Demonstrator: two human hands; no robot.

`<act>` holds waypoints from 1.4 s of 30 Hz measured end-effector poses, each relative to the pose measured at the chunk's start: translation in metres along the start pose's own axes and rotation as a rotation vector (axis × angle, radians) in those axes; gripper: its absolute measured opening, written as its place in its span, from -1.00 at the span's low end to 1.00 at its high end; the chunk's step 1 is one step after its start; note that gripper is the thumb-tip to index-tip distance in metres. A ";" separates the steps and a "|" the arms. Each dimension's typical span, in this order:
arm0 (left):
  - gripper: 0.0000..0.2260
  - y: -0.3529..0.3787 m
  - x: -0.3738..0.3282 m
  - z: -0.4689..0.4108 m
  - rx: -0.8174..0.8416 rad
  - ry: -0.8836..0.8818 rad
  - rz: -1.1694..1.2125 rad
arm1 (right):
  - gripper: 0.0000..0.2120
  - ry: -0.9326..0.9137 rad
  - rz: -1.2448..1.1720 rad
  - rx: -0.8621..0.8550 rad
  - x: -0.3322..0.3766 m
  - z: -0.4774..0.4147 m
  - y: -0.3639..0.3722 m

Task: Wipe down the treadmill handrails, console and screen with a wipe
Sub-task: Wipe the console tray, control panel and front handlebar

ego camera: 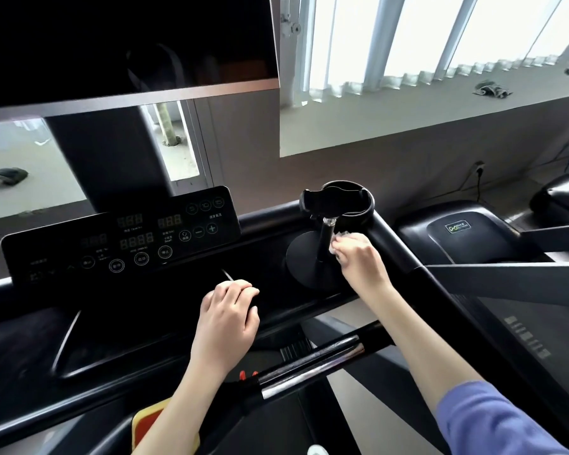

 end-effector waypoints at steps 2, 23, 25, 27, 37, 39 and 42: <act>-0.66 0.000 0.000 0.000 0.000 -0.003 0.003 | -0.79 -0.011 -0.078 -0.004 0.006 -0.007 0.009; -0.66 0.000 0.000 -0.001 0.017 -0.002 0.014 | -0.78 0.041 0.015 -0.091 0.025 0.026 0.005; -0.66 0.000 0.000 -0.001 0.014 0.001 0.012 | -0.82 0.006 -0.001 -0.086 0.027 0.037 -0.001; -0.65 0.001 0.001 -0.001 0.014 0.000 0.015 | -0.84 0.023 0.004 -0.094 0.021 0.038 -0.007; -0.65 0.000 0.000 -0.001 0.001 0.006 0.016 | -0.73 0.027 0.021 0.199 0.051 0.049 0.000; -0.65 0.001 0.000 -0.001 -0.003 0.005 0.021 | -0.71 0.021 -0.038 0.306 0.045 0.045 -0.005; -0.66 0.001 0.000 -0.001 -0.010 0.009 0.019 | -0.84 0.022 -0.013 0.300 0.040 0.038 -0.004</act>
Point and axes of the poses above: each hand's wrist, its own z-axis away from the middle knuckle, its own y-axis out of the palm, x = y × z, the point moved 6 cm from there along -z, towards the middle knuckle, and after that the axes turned 2 degrees about x, right-handed, at the moved point
